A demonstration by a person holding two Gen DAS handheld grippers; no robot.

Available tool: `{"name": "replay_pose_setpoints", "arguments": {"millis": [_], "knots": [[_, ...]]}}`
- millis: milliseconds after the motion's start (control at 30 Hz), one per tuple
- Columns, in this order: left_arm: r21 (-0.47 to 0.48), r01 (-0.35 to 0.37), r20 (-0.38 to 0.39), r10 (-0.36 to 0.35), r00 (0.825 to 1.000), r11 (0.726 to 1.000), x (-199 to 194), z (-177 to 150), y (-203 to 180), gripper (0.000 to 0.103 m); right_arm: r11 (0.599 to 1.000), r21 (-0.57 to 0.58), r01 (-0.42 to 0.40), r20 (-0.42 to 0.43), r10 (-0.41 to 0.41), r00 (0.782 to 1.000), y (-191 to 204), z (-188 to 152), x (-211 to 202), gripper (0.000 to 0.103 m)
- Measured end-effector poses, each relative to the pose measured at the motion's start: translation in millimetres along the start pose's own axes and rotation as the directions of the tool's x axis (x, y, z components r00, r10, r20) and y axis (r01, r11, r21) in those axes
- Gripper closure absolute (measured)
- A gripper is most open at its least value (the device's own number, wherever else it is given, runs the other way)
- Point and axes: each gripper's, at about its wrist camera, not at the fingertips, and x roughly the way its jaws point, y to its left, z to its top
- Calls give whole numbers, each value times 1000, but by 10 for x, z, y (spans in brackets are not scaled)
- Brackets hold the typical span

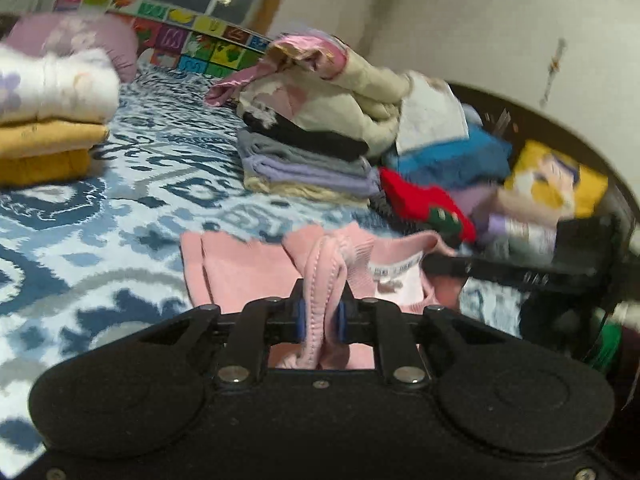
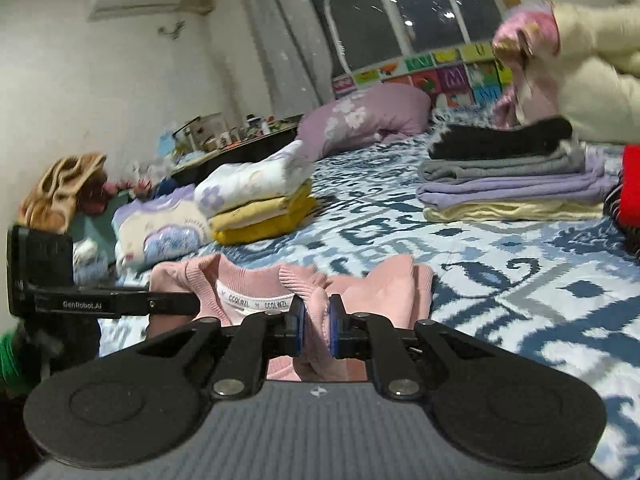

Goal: Fold clothes
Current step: 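Lift the folded pink sweatshirt off the bed with both grippers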

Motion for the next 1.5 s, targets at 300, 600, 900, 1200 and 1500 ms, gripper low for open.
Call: {"name": "replay_pose_setpoints", "arguments": {"millis": [300, 600, 900, 1200, 1500], "knots": [[-173, 36, 34, -30, 999, 984, 352, 361, 541, 91, 994, 98, -40, 3, 40, 999, -400, 428, 563, 90], [-246, 1, -27, -8, 1000, 969, 664, 430, 821, 91, 984, 175, -34, -56, 44, 997, -734, 481, 1001, 90], [-301, -38, -89, 11, 996, 953, 849, 382, 958, 91, 957, 288, -9, -93, 37, 995, -973, 343, 1163, 89], [-344, -63, -68, 42, 997, 937, 766, 395, 1003, 47, 897, 441, 0, -34, 17, 999, -1215, 304, 1065, 63], [-285, -108, -46, 98, 994, 952, 620, 448, 875, 59, 961, 269, 62, -95, -38, 995, -909, 211, 845, 67]]}}
